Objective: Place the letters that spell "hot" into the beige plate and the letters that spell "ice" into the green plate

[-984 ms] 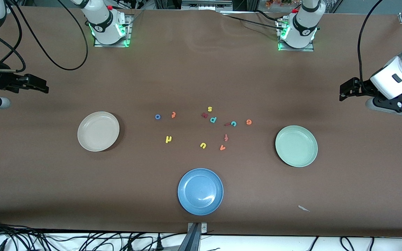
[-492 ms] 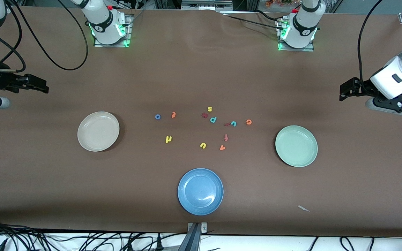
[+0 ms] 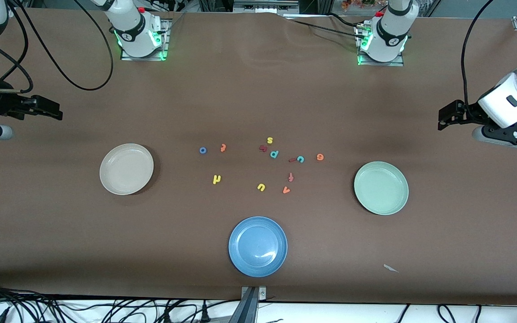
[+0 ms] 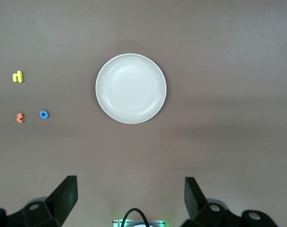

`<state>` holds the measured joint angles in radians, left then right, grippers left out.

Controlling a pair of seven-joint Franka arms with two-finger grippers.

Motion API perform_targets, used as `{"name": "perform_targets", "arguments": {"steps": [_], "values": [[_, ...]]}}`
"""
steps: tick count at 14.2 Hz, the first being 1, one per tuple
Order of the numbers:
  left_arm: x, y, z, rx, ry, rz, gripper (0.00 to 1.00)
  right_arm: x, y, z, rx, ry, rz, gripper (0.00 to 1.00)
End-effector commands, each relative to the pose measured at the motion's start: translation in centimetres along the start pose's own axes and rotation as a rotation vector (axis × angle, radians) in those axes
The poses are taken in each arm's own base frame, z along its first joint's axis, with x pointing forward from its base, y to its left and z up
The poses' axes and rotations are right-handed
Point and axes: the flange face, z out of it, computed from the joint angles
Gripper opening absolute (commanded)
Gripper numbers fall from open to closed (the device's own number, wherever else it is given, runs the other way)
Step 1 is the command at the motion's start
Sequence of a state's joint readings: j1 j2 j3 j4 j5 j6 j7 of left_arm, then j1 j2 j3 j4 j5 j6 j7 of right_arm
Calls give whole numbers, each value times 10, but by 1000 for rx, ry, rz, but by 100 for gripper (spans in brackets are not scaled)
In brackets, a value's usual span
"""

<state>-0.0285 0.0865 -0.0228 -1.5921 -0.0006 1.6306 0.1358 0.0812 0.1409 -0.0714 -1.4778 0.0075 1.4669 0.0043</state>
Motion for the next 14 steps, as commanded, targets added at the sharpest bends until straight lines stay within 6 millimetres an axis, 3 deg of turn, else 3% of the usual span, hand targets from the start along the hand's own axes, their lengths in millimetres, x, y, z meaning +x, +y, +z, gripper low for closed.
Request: {"name": "perform_targets", "arguments": {"steps": [1, 14], "values": [[-2, -1, -4, 3, -3, -4, 100, -3, 1, -5, 18, 11, -3, 100], [-5, 1, 1, -2, -30, -4, 100, -2, 0, -5, 17, 15, -4, 100]]}}
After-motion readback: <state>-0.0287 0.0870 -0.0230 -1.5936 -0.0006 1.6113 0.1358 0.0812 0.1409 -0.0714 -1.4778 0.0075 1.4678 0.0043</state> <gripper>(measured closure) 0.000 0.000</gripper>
